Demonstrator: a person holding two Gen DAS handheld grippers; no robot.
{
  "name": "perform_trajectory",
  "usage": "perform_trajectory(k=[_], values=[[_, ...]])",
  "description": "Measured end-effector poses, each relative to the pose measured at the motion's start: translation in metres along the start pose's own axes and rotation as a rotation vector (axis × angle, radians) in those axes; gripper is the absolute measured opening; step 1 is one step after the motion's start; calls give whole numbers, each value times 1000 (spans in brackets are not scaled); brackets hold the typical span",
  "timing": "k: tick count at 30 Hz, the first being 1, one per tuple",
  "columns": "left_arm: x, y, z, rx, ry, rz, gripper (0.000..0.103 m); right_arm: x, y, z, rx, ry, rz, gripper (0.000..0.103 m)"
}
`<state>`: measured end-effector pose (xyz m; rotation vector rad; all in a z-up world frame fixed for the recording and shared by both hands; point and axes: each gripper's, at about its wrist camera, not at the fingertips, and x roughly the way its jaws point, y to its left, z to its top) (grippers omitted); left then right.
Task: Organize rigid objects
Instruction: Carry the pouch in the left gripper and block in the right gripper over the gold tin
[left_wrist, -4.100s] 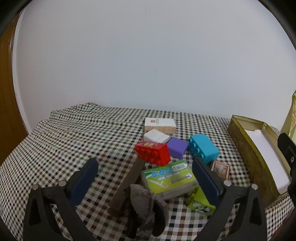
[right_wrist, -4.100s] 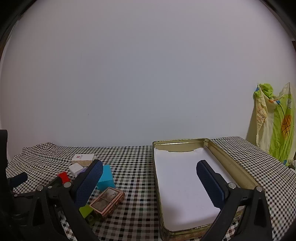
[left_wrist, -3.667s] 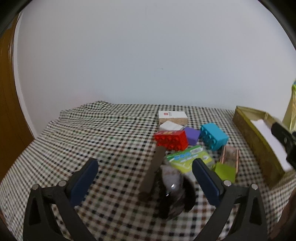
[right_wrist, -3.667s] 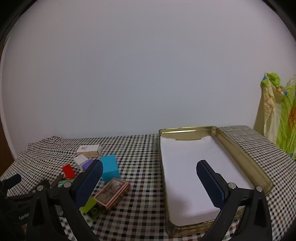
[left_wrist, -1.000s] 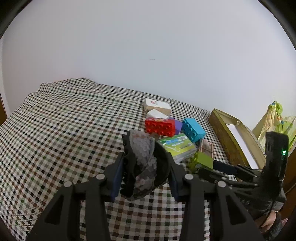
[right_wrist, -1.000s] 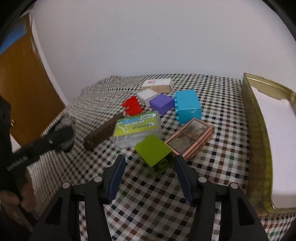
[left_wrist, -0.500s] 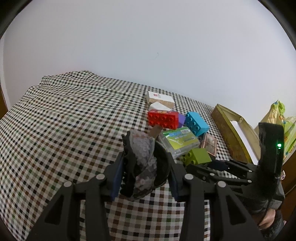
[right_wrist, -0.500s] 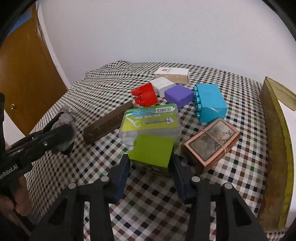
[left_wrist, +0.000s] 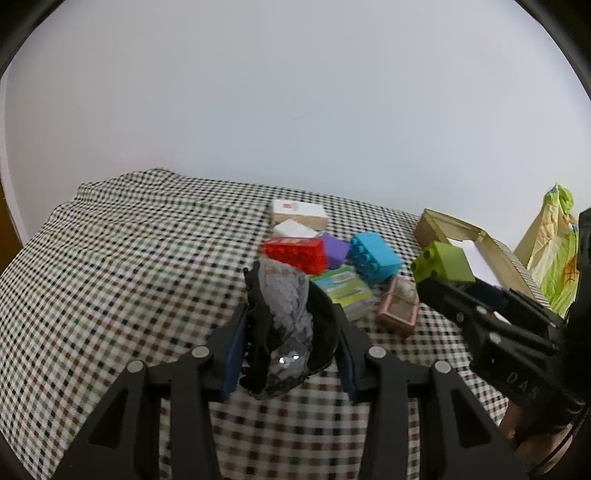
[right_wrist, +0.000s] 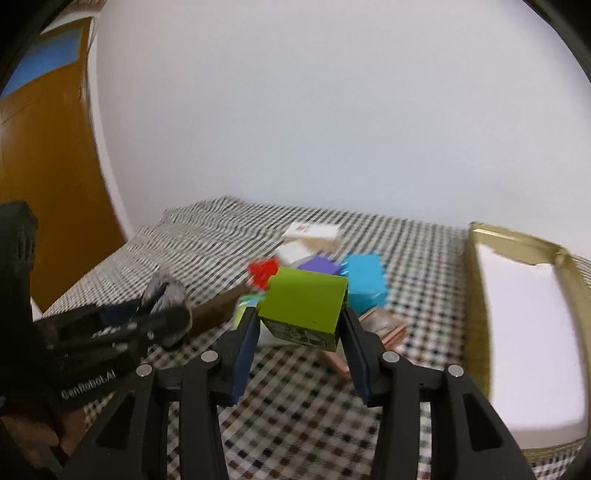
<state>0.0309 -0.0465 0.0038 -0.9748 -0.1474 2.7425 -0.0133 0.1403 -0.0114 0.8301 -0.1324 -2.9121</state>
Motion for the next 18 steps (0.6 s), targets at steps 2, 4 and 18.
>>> perform_trajectory(k=[2,4,18], values=[[1,-10,1,17,-6,-10,42,-4,-4,2,21,-6,-8,48],[3,-18,2,31,-10,-16,42,-7,-7,2,29,-10,-12,48],[6,-43,4,62,-3,-30,42,-13,-28,2,31,-40,-73,48]])
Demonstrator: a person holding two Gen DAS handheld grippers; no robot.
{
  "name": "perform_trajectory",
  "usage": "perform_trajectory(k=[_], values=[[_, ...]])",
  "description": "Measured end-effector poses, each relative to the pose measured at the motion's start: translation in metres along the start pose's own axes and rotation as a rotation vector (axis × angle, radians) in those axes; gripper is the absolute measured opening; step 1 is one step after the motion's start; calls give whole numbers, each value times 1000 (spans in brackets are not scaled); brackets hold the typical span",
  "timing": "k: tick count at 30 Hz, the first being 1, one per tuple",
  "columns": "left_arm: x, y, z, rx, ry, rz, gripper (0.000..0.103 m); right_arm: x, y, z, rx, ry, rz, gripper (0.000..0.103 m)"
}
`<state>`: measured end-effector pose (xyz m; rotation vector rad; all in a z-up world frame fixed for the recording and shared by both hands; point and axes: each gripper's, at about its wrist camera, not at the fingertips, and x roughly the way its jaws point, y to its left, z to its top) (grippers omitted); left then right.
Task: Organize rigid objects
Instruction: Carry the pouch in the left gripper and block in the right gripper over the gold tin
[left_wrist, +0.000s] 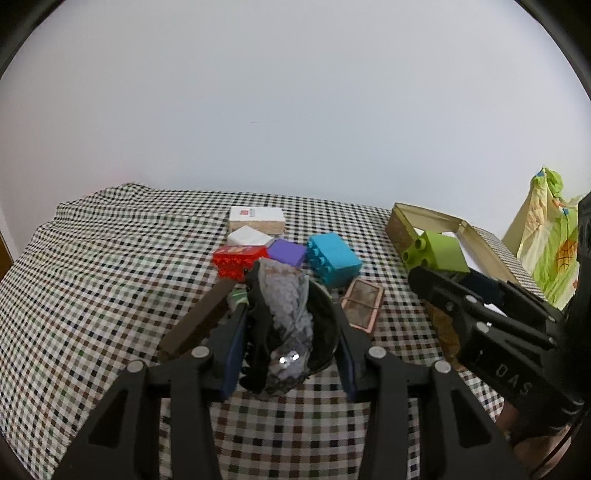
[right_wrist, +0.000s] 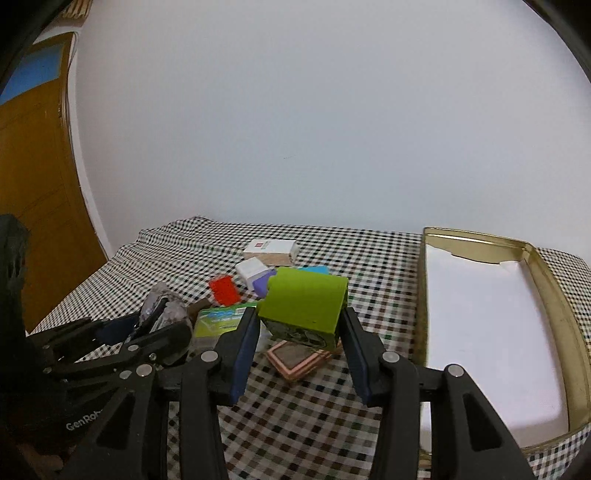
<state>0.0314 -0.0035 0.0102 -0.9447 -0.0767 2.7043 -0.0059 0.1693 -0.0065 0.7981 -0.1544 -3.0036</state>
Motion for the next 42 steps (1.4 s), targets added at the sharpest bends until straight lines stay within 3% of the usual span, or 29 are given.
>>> perform_trajectory(k=[13,20,30,37,42], values=[[14,-65,20,78,-37,-120,42,-23,-65,4,57,-62,-171,48],[31,-110,28,119,-35,-183,42,-32,-112,4,129,-67,-285,47],[51,-164,29,198,-18,-238,42,-28,-155,2,129,-32,-448,47],[67,-189,29,239,-10,-240,42,-19,-173,-2,159,28,-499,47],[76,-195,27,252,-1,-234,42,-22,-164,-3,158,36,-505,48]])
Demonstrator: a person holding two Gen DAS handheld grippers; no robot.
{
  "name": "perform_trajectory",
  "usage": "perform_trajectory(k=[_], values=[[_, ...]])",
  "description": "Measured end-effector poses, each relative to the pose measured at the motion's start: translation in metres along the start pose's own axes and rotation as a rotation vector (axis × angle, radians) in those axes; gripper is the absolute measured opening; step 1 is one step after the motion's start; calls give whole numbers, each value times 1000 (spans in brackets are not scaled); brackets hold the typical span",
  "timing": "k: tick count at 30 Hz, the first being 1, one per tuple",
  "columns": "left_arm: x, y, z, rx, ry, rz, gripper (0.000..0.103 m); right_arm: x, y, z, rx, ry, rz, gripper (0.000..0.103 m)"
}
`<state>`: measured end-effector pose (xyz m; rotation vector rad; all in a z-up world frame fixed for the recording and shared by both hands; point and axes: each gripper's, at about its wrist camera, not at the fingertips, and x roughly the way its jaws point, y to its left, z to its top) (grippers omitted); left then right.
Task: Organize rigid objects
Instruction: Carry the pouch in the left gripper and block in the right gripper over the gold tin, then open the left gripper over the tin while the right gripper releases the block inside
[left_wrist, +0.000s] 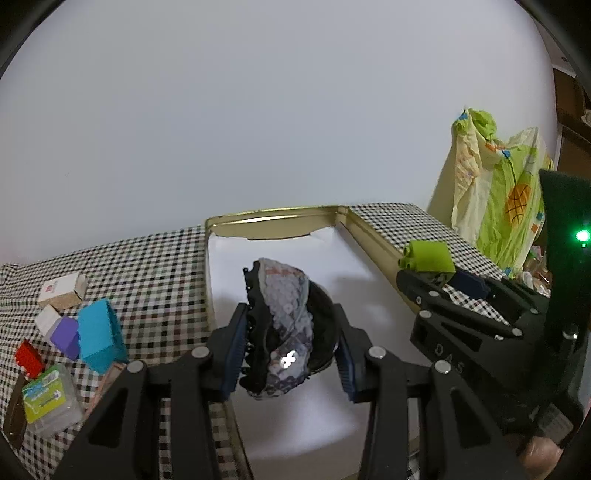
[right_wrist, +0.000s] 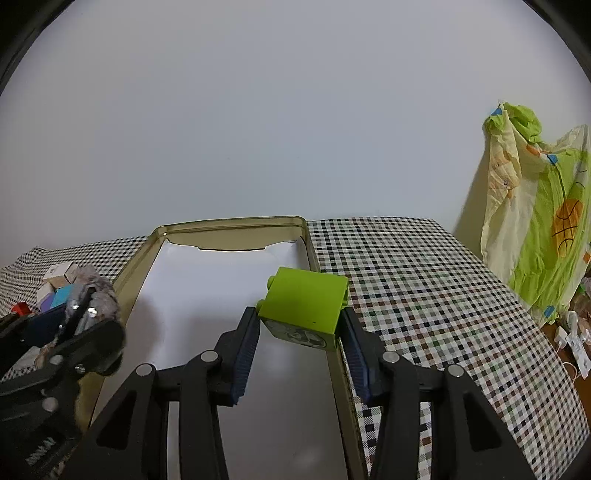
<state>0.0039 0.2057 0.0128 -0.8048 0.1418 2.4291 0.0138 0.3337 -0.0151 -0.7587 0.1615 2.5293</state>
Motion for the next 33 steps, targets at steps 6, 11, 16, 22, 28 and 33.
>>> perform_trajectory(k=[6,11,16,22,28,33], values=[[10,-5,-4,23,17,2,42,14,-18,-2,-5,11,-16,48],[15,-1,-6,13,29,13,42,14,-15,-3,-13,11,-24,48],[18,-3,-7,26,26,31,42,17,-14,-3,-20,16,-18,48],[19,-2,-7,26,33,46,42,18,-11,-4,-28,17,-21,48],[23,2,-8,7,56,63,42,18,-11,-4,-25,16,-21,48],[15,-1,-9,24,15,89,61,18,-10,-4,-28,17,-27,55]])
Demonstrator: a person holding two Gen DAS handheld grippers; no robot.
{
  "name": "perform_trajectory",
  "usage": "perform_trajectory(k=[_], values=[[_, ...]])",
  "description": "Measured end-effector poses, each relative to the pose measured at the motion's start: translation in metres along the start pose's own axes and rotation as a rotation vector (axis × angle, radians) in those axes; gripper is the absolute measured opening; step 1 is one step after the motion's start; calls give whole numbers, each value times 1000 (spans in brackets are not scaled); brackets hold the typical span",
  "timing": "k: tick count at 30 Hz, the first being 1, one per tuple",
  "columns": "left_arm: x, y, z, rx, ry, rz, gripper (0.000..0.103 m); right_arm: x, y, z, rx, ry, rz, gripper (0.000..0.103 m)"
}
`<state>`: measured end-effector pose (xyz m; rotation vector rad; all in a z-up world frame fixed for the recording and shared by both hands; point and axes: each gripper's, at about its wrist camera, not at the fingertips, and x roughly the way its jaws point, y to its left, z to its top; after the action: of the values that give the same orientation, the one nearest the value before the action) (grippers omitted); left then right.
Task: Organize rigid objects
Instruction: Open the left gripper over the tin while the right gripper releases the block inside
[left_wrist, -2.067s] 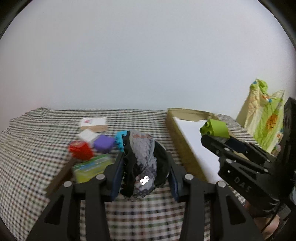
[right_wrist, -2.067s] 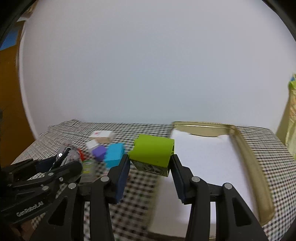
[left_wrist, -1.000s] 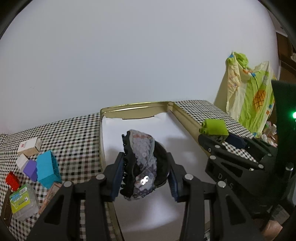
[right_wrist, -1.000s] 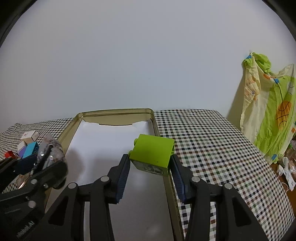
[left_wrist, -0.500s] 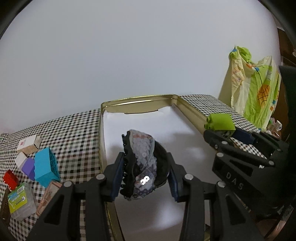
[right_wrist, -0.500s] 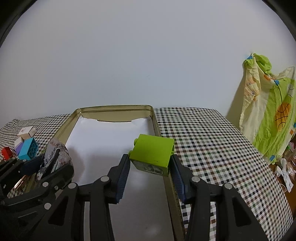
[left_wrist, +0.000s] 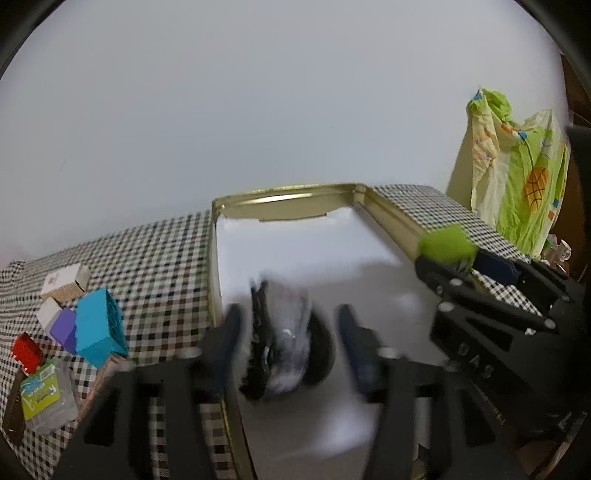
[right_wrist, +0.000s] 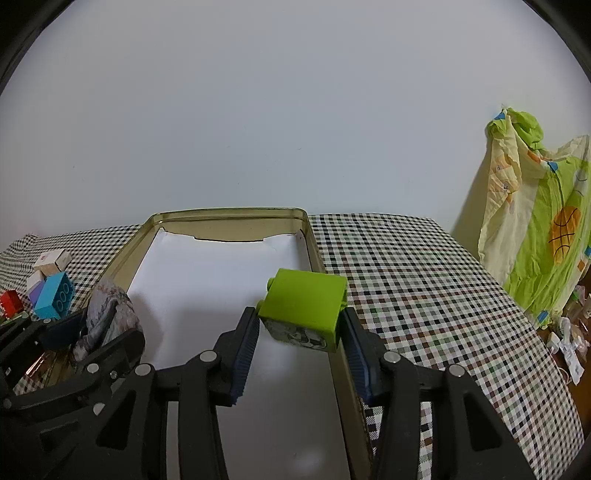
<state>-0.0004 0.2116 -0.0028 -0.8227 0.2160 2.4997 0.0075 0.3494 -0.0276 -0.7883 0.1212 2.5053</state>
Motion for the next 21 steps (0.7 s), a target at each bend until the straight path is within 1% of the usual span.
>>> perform_trajectory(k=[2,4,5,6,8,9,13,18,21], values=[[-6,1,1,9,-33,26,68,-2,-3,0,17,-12,-6,60],[-13,5,4,1,-72,48,87,-5,-9,1,55,-26,8,64],[-16,8,5,-12,-90,47,92,-5,-11,1,68,-30,15,66],[-21,12,5,-29,-111,44,102,-7,-15,1,89,-39,25,69],[-28,18,6,-50,-147,37,102,-11,-18,2,111,-57,36,75],[-31,20,7,-50,-161,37,102,-13,-19,2,120,-72,44,76],[-36,26,4,-18,-209,85,102,-18,-16,2,108,-104,46,77],[-33,40,-2,-39,-202,104,102,-16,-10,0,87,-103,43,77],[-34,49,-5,-43,-211,125,102,-17,-10,-2,92,-107,34,77]])
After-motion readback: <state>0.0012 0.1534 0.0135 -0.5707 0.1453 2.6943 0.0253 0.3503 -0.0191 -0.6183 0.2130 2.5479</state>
